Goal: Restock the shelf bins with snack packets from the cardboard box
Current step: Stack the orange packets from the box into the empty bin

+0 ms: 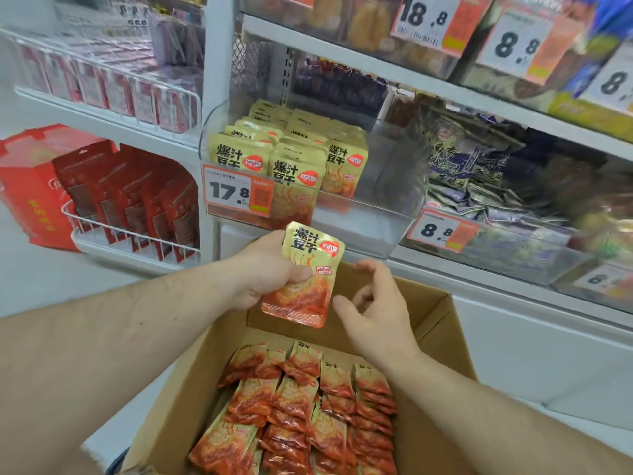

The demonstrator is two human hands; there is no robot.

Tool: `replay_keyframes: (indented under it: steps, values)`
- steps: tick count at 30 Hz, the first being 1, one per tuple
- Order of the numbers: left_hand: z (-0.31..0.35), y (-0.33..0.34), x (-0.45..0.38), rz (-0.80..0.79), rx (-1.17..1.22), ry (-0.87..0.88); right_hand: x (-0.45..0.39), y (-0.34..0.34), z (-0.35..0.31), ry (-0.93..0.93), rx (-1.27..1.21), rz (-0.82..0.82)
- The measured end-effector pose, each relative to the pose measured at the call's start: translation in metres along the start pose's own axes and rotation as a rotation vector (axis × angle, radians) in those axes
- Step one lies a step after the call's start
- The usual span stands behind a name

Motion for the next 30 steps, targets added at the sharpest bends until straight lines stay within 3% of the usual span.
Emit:
replay_keyframes:
  steps: [4,9,12,15,18,21,25,30]
  values:
    - [0.017,0.007,0.005,-0.049,-0.01,0.117,-0.028,0.002,0.01,0.329,-0.309,-0.172]
    - [0.034,0.019,0.012,-0.122,-0.016,0.172,-0.036,0.002,-0.003,0.408,-0.541,-0.302]
    - [0.049,0.018,0.011,-0.096,-0.05,0.228,-0.04,-0.005,-0.008,0.424,-0.546,-0.257]
    - [0.074,-0.005,0.008,0.167,-0.141,0.412,-0.065,-0.038,-0.027,0.354,-0.562,-0.039]
    - [0.091,-0.028,0.013,0.473,-0.429,0.57,-0.107,-0.092,-0.053,0.153,-0.463,0.23]
    - [0.094,-0.023,0.01,0.535,-0.824,0.62,-0.145,-0.109,-0.057,0.117,-0.242,0.319]
    - [0.083,-0.01,-0.001,0.449,-1.037,0.558,-0.182,-0.085,-0.045,0.184,0.005,0.276]
    - [0.079,-0.009,-0.005,0.446,-1.068,0.569,-0.213,-0.046,-0.015,0.318,0.1,0.138]
Point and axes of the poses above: each hand's wrist, its own x-axis away from the middle knuckle, its own y-axis out of the palm, z = x × y, the point moved 8 cm from there along -x, towards the middle knuckle, and after that the axes turned 3 degrees about -x, right-handed, at the moved point
